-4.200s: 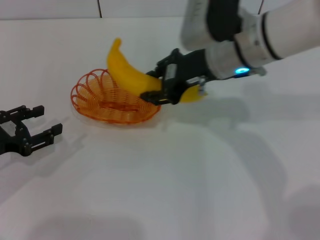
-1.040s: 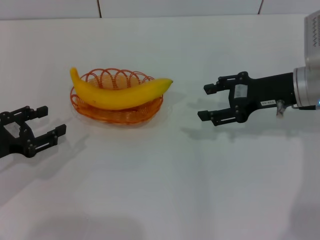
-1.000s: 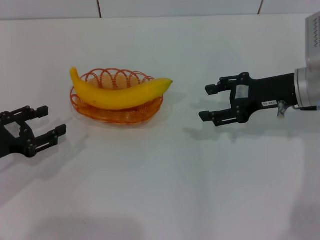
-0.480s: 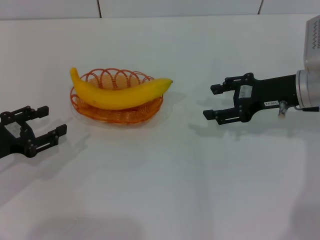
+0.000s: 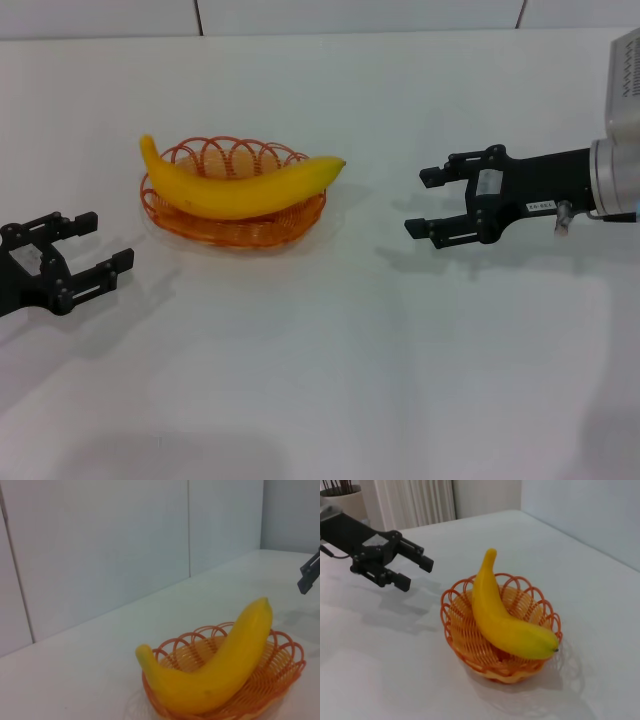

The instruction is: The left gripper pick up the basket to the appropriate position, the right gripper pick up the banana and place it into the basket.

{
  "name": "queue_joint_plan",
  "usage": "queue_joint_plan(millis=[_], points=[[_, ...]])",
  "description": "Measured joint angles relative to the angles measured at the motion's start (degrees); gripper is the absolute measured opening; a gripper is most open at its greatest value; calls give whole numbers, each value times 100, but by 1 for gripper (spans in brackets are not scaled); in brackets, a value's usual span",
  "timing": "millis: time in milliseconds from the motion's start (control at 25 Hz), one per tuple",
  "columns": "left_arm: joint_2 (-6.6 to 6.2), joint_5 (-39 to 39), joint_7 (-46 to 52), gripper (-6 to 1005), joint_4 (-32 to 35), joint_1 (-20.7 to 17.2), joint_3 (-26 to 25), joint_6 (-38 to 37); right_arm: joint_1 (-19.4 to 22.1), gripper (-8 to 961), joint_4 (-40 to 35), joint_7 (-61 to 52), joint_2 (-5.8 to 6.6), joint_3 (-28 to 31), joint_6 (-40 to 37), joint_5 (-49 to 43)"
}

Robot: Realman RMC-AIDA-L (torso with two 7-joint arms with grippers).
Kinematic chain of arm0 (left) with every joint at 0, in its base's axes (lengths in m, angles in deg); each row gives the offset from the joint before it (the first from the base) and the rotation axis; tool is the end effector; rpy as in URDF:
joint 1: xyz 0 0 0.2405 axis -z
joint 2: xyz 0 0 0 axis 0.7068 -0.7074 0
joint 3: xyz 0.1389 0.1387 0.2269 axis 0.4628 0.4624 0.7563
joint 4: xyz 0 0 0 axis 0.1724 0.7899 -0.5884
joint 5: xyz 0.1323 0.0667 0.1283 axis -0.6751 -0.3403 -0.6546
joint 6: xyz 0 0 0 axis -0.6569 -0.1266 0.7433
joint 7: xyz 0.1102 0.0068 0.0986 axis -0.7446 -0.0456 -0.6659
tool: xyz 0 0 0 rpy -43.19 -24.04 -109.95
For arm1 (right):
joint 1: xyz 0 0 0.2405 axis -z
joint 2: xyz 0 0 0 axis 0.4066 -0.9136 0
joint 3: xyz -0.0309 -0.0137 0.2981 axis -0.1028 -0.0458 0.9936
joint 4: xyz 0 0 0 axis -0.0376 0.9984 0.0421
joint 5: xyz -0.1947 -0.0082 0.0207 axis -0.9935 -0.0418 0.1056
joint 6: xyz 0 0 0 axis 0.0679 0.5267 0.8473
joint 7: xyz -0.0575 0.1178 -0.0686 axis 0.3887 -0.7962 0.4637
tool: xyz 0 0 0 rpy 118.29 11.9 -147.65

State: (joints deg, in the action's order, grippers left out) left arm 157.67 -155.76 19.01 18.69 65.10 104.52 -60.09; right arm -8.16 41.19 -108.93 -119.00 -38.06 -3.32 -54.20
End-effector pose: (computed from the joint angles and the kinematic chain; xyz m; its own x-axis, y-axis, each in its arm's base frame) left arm -0.3639 0.3103 -0.0071 0.8836 0.1970 0.4249 0.4054 -0.7758 -0.4834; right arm 0.3003 0.3700 -0.0190 0.9355 -0.2608 -0.2386 -0.3204 -0.9108 -0.2606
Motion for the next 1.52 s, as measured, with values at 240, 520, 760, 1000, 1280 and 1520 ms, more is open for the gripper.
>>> queue_joint_plan(millis=[240,520,760,1000,1280,1520], points=[[0,11,0,677,0,-6,0,0,93,770,-56,-31,71,280,-357,-101],[-3,48,-46,677,0,-34,0,0,228,770,-110,12,201,631,-828,-117],[0,53,-66,677,0,-38,0,0,245,768,-137,57,206,633,-854,-117],[0,53,-69,677,0,-45,0,0,245,769,-141,399,206,916,-1553,-86],[0,53,-70,677,0,-39,0,0,292,769,-141,513,210,1222,-1744,-103],[0,52,-70,677,0,-36,0,0,301,770,-139,516,217,1226,-1748,-109]])
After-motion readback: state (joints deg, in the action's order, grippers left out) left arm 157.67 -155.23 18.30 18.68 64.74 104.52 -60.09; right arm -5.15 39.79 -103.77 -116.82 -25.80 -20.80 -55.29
